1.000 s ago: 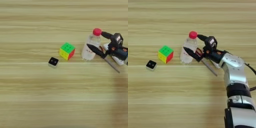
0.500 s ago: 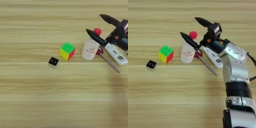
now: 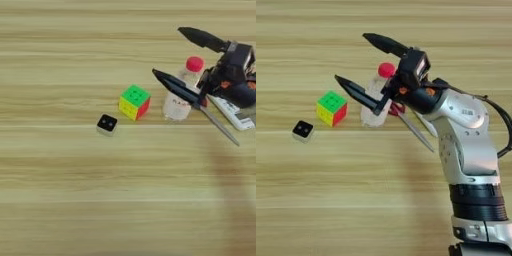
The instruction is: Move the objects on the table
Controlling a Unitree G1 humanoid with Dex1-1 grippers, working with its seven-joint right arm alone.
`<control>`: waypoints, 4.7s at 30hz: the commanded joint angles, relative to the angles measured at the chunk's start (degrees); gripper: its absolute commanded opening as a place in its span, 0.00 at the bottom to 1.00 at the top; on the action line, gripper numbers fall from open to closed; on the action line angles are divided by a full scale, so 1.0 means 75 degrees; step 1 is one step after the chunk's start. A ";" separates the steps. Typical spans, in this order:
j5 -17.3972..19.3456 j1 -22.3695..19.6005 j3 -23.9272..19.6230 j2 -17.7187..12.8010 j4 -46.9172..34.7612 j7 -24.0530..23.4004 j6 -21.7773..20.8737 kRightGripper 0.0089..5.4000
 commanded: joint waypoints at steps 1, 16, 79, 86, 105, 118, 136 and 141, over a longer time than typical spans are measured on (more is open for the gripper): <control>0.0069 -0.0132 0.0211 -0.0090 -0.0635 -0.0117 0.0147 1.00; -0.0957 0.0382 0.1621 -0.0272 -0.0623 -0.0039 0.1228 1.00; -0.3152 -0.1113 0.2870 0.1681 0.2572 -0.1394 0.2701 1.00; -0.3232 -0.1256 0.2815 0.1817 0.2922 -0.1593 0.2693 1.00; -0.3339 -0.1198 0.2910 0.1872 0.3043 -0.1530 0.2527 0.74; -0.3352 -0.1196 0.2889 0.1934 0.3116 -0.1583 0.2464 0.50; -0.3102 -0.1124 0.2745 0.1858 0.2631 -0.1305 0.2248 0.46; -0.2705 -0.1022 0.2414 0.1563 0.1880 -0.0864 0.2058 0.46</control>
